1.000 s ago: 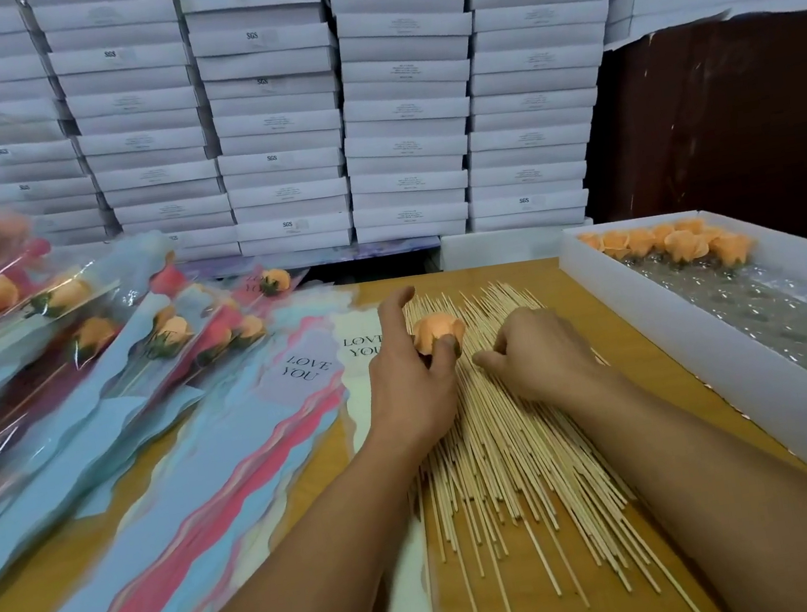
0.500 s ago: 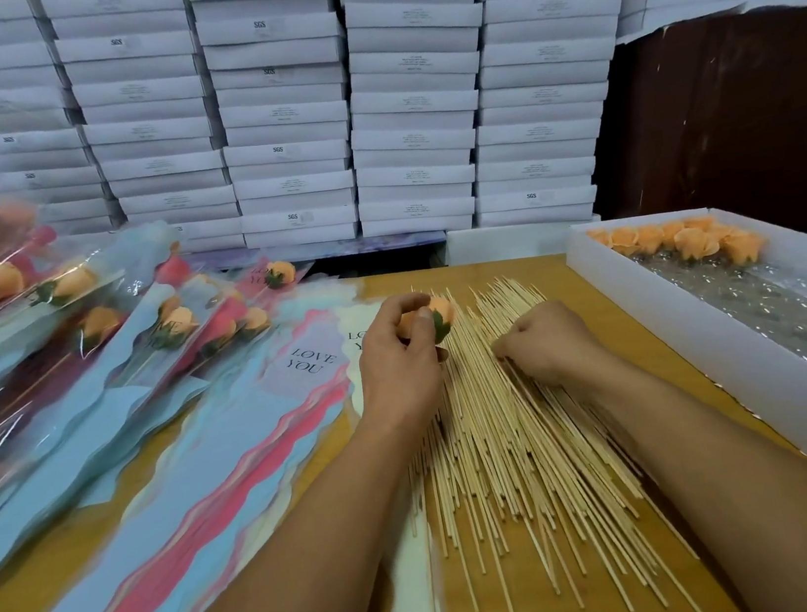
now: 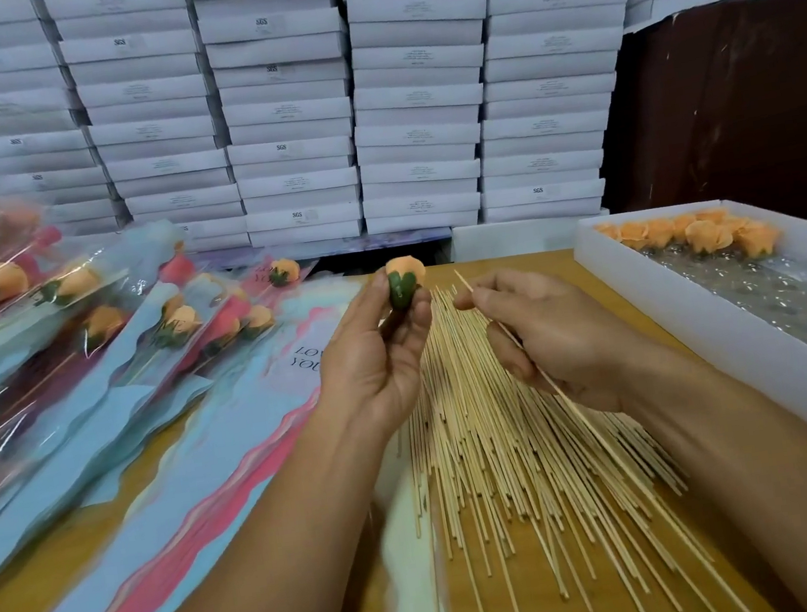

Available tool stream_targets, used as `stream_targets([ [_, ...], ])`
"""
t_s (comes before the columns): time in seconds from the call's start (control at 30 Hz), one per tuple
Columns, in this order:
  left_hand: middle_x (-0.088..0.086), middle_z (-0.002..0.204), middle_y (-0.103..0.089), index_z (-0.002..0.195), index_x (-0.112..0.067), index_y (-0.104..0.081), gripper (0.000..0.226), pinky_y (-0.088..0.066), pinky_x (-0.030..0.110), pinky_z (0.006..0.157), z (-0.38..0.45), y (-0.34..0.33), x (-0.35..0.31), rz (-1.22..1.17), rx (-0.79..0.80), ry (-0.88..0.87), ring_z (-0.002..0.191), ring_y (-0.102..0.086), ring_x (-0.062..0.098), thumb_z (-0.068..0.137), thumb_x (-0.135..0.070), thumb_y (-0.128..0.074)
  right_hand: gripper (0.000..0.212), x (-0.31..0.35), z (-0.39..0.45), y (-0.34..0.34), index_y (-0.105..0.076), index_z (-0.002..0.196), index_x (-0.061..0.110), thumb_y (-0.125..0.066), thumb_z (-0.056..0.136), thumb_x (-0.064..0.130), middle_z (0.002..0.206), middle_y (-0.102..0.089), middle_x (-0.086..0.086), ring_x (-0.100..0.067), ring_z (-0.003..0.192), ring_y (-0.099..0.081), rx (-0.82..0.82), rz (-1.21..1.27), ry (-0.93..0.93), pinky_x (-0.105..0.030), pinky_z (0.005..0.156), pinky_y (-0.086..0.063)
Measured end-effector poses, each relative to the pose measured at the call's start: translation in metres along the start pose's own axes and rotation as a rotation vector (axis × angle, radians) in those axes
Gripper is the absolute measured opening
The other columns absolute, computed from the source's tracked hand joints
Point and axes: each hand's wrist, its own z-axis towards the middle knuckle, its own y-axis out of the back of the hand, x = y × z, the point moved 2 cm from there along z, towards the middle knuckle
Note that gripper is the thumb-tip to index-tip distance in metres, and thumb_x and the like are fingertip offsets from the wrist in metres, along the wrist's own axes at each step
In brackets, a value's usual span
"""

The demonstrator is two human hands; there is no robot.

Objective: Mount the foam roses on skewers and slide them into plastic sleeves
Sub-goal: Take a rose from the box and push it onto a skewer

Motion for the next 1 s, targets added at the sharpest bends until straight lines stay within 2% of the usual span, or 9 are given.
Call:
stream_targets([
  [0.1, 0.019, 0.096, -0.065, 0.096, 0.003, -0.064, 0.011, -0.061, 0.025, 0.068, -0.001, 0.000, -0.005, -0.077, 0.019, 0.000, 0.070, -0.069, 0.020, 0.092, -0.007, -0.066, 0.031, 0.010, -0.010, -0.015, -0.060, 0.130, 0.027, -0.039, 0.108, 0.019, 0.043, -0.046, 0.000, -0.010, 0.036, -0.037, 0.119, 0.026, 0.130, -0.020, 0.037, -0.032],
  [0.17, 0.017, 0.094, -0.065, 0.095, 0.002, -0.065, 0.009, -0.061, 0.025, 0.069, -0.001, -0.001, -0.006, -0.081, 0.036, -0.018, 0.070, -0.069, 0.019, 0.092, -0.006, -0.065, 0.041, 0.012, -0.014, -0.025, -0.050, 0.144, 0.029, -0.038, 0.108, 0.016, 0.041, -0.047, 0.000, -0.008, 0.036, -0.040, 0.159, -0.025, 0.177, -0.020, 0.040, -0.036],
  [0.2, 0.016, 0.095, -0.065, 0.097, 0.001, -0.065, 0.009, -0.060, 0.026, 0.071, -0.001, -0.002, -0.005, -0.067, 0.040, -0.031, 0.069, -0.069, 0.019, 0.093, -0.006, -0.064, 0.041, 0.011, -0.015, -0.030, -0.047, 0.146, 0.029, -0.038, 0.108, 0.015, 0.041, -0.048, 0.000, -0.007, 0.036, -0.041, 0.157, -0.043, 0.199, -0.019, 0.041, -0.037],
  [0.27, 0.016, 0.098, -0.065, 0.105, 0.000, -0.063, 0.013, -0.059, 0.026, 0.073, -0.002, -0.003, -0.005, -0.040, 0.057, -0.056, 0.068, -0.070, 0.019, 0.093, -0.006, -0.063, 0.038, 0.010, -0.014, -0.034, -0.053, 0.137, 0.036, -0.040, 0.108, 0.015, 0.040, -0.049, 0.000, -0.006, 0.036, -0.041, 0.124, -0.032, 0.225, -0.016, 0.042, -0.037],
  [0.37, 0.017, 0.094, -0.067, 0.106, 0.000, -0.063, 0.013, -0.061, 0.025, 0.063, -0.004, -0.004, -0.004, -0.012, 0.098, -0.087, 0.066, -0.069, 0.021, 0.094, -0.004, -0.062, 0.036, 0.010, -0.012, -0.033, -0.062, 0.116, 0.043, -0.042, 0.107, 0.014, 0.041, -0.049, -0.002, -0.007, 0.036, -0.040, 0.090, 0.020, 0.203, -0.016, 0.042, -0.036],
  [0.53, 0.016, 0.090, -0.069, 0.106, -0.003, -0.064, 0.016, -0.061, 0.025, 0.064, -0.006, -0.004, -0.005, 0.023, 0.137, -0.111, 0.069, -0.070, 0.021, 0.090, -0.003, -0.064, 0.037, 0.009, -0.012, -0.031, -0.053, 0.142, 0.027, -0.043, 0.108, 0.017, 0.040, -0.048, 0.000, -0.005, 0.036, -0.040, 0.105, 0.037, 0.175, -0.014, 0.042, -0.037],
  [0.83, 0.016, 0.088, -0.069, 0.103, -0.004, -0.064, 0.016, -0.060, 0.026, 0.064, -0.006, -0.005, -0.006, 0.040, 0.151, -0.119, 0.069, -0.069, 0.023, 0.087, -0.001, -0.065, 0.039, 0.011, -0.013, -0.034, -0.051, 0.145, 0.019, -0.042, 0.108, 0.013, 0.039, -0.047, 0.000, -0.003, 0.034, -0.039, 0.090, 0.113, 0.148, -0.012, 0.040, -0.035],
  [1.0, 0.015, 0.087, -0.069, 0.101, -0.004, -0.065, 0.015, -0.060, 0.026, 0.064, -0.005, -0.004, -0.007, 0.046, 0.148, -0.127, 0.069, -0.069, 0.022, 0.086, -0.001, -0.065, 0.037, 0.011, -0.013, -0.033, -0.054, 0.141, 0.026, -0.042, 0.108, 0.015, 0.040, -0.046, -0.001, -0.005, 0.033, -0.037, 0.091, 0.114, 0.136, -0.014, 0.037, -0.034],
])
